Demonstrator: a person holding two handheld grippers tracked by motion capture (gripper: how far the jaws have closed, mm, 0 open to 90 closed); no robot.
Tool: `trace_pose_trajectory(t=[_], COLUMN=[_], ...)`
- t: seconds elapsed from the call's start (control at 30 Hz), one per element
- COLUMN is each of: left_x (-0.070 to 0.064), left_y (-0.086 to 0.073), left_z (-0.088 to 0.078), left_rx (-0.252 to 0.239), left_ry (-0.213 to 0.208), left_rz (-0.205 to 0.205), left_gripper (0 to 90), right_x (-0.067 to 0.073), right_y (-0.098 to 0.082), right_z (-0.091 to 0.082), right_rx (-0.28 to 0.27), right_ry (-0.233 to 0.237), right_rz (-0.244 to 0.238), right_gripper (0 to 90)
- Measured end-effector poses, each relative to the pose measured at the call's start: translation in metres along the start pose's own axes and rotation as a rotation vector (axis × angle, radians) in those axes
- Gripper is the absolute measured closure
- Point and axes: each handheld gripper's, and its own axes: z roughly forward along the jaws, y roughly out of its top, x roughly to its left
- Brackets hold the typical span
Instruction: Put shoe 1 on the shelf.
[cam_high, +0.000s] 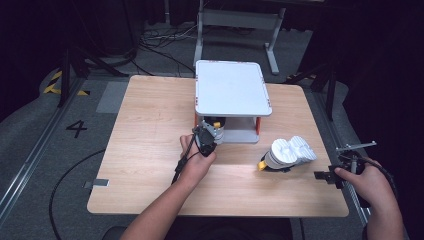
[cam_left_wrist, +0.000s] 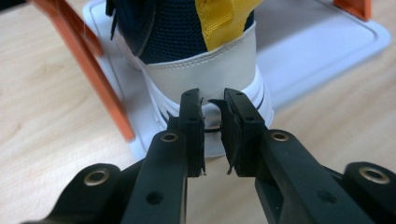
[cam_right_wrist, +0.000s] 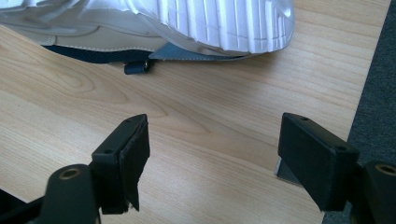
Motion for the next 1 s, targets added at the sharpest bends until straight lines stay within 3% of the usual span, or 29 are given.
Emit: trace_pose_trajectory(t=[0.13,0.2,0.27,0.47,0.6,0.8,0.83,0.87,1.0], left_x=[0.001,0.002,0.005,0.025,0.039,0.057,0.067,0.067,0.088], left_y=[0.002,0.002,0.004,0.005,0.003,0.000,-0.002,-0.002,-0.010], left_z=[0.013,0.012,0.006,-0.036,-0.065,-0.094,-0.102,-0.102,-0.115], left_rx=[-0.043,-0.041,-0.010,-0.021,-0.022,0.046,0.107,0.107,0.188], left_ry=[-0.003,-0.010,-0.049,-0.044,-0.014,-0.008,-0.017,-0.017,-0.039], left_rz=[0.007,0.003,-0.022,-0.068,-0.066,-0.057,-0.058,-0.058,-0.077], left_gripper=[76.2,74.3,73.0,69.7,63.7,50.1,46.6,43.9,35.8], right_x=[-0.004,-0.005,-0.005,-0.005,-0.001,0.003,0.003,0.003,0.006], right_y=[-0.002,-0.003,-0.004,-0.001,0.003,0.007,0.007,0.007,0.010], right_z=[0.001,0.001,0.000,-0.001,0.000,-0.002,-0.004,-0.004,-0.005], right_rx=[0.002,0.004,0.002,-0.004,-0.013,-0.036,-0.039,-0.039,-0.054], right_ry=[-0.003,-0.006,-0.001,-0.005,-0.002,-0.003,-0.006,-0.006,-0.009], right_rz=[0.009,0.010,0.011,0.006,-0.007,-0.019,-0.020,-0.020,-0.030], right_gripper=[25.8,25.8,25.8,25.8,25.8,25.8,25.9,25.9,25.9])
